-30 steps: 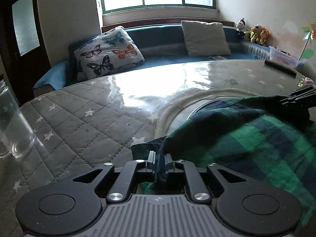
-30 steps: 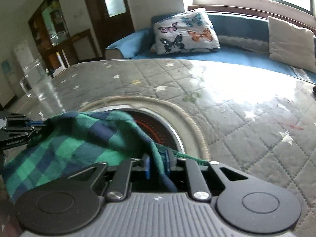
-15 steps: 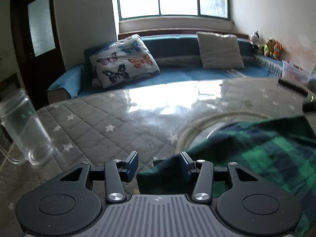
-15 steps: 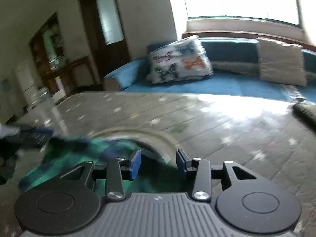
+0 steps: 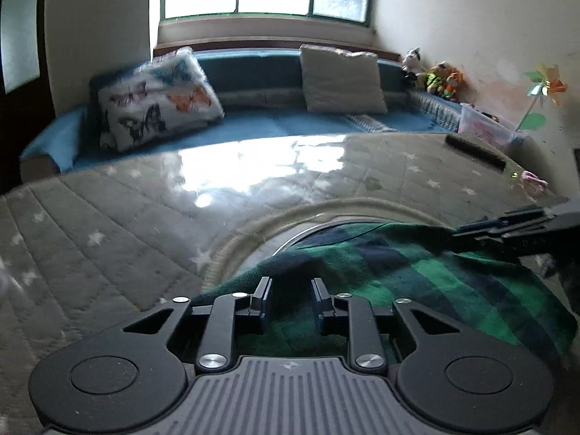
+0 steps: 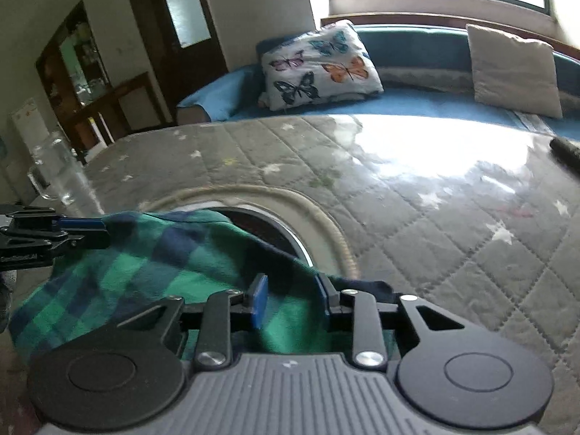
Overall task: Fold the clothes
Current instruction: 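Lower the folded shirt onto the table and open both grippers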
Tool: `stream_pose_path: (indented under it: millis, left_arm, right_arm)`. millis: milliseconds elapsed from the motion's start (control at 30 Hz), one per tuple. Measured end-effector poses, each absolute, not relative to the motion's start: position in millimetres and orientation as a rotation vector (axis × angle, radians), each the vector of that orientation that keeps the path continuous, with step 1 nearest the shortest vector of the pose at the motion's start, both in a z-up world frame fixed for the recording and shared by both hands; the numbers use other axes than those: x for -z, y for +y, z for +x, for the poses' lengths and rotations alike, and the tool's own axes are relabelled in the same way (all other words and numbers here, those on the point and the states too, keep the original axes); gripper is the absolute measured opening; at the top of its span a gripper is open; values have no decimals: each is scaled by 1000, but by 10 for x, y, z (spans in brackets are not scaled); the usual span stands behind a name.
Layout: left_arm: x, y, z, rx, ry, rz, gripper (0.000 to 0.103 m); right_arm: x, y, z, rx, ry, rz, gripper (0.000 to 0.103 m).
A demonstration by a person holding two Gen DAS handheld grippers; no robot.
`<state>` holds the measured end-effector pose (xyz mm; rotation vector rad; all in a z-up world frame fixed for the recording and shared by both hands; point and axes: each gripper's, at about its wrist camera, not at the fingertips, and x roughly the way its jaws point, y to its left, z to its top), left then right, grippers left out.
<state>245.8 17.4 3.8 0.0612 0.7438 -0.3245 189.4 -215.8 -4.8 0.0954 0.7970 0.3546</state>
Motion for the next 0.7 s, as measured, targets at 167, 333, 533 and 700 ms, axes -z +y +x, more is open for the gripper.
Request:
stream_pose_path:
  millis: [167, 333, 533, 700]
  left_arm:
    - [115, 262, 2611, 277, 781, 21, 27]
    - [-22, 273, 2549, 267, 742, 2, 26]
    - [-6, 81, 2577, 323, 759, 22, 26]
    - [50, 49, 2575, 323, 773, 32, 30]
  right_arm:
    - [63, -2159, 1956, -323, 798, 84, 17]
    - [-122, -1922, 1896, -402, 747, 61, 18]
    - [-34, -1496, 2095, -484, 792, 30, 18]
    - [59, -1358, 2219, -468, 823, -7, 18]
